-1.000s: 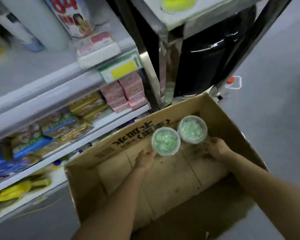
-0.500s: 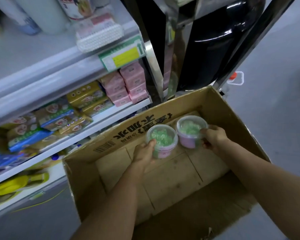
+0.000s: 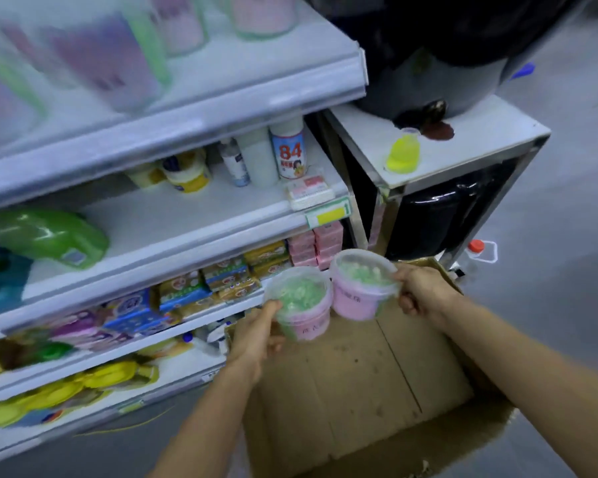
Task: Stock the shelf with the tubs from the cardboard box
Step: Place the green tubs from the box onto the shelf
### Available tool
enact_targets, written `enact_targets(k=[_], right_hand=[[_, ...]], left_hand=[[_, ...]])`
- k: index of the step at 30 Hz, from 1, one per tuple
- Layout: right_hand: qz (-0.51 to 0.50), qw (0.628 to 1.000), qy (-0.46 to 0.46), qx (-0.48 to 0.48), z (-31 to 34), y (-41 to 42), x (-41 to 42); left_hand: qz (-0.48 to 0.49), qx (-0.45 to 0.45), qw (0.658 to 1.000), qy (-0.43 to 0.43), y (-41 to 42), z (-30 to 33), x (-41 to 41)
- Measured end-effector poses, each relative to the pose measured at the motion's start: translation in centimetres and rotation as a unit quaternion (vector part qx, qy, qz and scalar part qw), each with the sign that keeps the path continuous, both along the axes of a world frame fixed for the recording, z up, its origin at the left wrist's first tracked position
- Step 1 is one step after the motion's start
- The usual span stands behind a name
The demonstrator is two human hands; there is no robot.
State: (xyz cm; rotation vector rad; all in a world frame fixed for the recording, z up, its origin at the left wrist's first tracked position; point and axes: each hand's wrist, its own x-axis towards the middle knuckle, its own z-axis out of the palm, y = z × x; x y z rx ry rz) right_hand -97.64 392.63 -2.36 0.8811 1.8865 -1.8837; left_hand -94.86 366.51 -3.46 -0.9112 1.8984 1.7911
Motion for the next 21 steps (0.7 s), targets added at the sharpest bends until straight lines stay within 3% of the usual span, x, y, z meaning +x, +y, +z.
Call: enact_targets(k=[9, 16, 21], right_hand=[[0.114, 0.985, 0.128, -0.014, 12.2, -4.2, -2.8], [0.244, 0.939, 0.241, -0.012, 23.8, -5.7, -6.1], [0.213, 0.928, 0.305, 0.003, 30.7, -7.3, -9.4]], left_hand=[[0.002, 0.002, 0.996, 0.091, -5.2, 12.9, 0.6], [0.0, 0.011, 0.991, 0.132, -7.8, 21.5, 0.5], [0.013, 0.042, 0.983, 0.179, -9.1, 25.2, -0.2]])
